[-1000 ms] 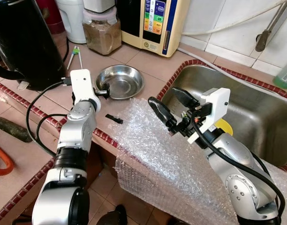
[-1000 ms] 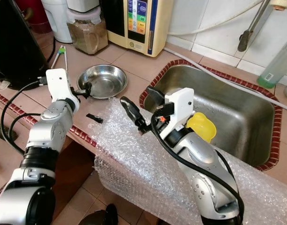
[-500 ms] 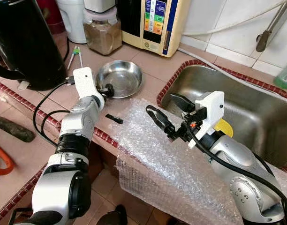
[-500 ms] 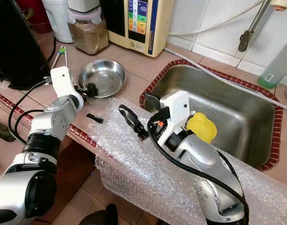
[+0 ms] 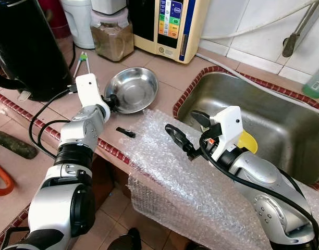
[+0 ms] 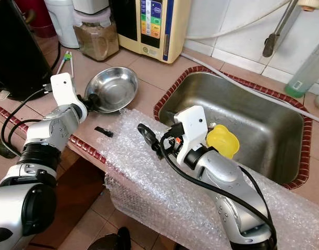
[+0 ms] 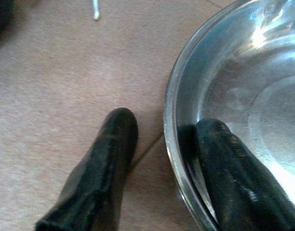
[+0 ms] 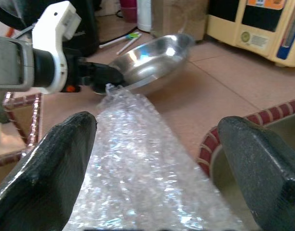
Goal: Kitchen organization
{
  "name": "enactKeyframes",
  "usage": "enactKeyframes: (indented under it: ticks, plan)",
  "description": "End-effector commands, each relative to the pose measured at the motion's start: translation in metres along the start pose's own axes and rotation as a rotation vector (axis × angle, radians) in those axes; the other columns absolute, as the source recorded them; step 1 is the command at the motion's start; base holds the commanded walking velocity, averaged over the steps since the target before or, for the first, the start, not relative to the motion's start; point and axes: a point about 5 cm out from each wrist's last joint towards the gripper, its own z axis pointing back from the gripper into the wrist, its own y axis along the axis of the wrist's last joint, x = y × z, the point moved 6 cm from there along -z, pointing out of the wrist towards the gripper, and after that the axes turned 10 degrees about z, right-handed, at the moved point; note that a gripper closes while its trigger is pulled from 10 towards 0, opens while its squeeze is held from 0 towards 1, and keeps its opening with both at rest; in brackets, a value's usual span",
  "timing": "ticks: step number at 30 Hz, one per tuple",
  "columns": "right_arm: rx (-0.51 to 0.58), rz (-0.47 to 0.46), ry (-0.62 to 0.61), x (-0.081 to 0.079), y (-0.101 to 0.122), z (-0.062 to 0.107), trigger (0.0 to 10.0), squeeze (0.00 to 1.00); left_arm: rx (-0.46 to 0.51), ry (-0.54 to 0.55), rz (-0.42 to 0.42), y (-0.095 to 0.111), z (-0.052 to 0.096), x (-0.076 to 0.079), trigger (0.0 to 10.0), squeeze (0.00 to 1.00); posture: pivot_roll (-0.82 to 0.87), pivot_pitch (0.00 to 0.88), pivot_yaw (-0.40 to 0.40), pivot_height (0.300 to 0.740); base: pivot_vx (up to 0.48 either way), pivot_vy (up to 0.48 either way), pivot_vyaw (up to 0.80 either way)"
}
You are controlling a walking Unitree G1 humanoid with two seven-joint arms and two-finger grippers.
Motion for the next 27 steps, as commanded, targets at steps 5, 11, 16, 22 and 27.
enactKeyframes:
  ticks: [5,11,16,22,27]
  plan:
    - [-0.025,0.019,-0.021,0.005,-0.004,-0.002,10.0,0.0,-0.011,0.037,-0.055,0.003,0.003,-0.012,0.0,0.0,0.01,0.162,-0.015,0.74,0.0,0.0,0.0]
    - [-0.031,0.033,-0.027,0.007,-0.005,-0.004,10.0,0.0,0.018,0.03,-0.104,0.01,0.006,-0.012,0.0,0.0,0.01,0.158,-0.015,0.74,0.0,0.0,0.0]
    - [-0.032,0.035,-0.029,0.007,-0.006,-0.005,10.0,0.0,0.019,0.022,-0.11,0.01,0.008,-0.012,0.0,0.0,0.01,0.157,-0.014,0.74,0.0,0.0,0.0]
    - [-0.031,0.04,-0.035,0.008,-0.006,-0.006,10.0,0.0,0.025,0.01,-0.109,0.01,0.009,-0.012,0.0,0.0,0.01,0.161,-0.015,0.74,0.0,0.0,0.0]
    - [-0.029,0.041,-0.035,0.008,-0.006,-0.007,10.0,0.0,0.046,-0.005,-0.111,0.012,0.01,-0.011,0.0,0.0,0.02,0.158,-0.016,0.74,0.0,0.0,0.0]
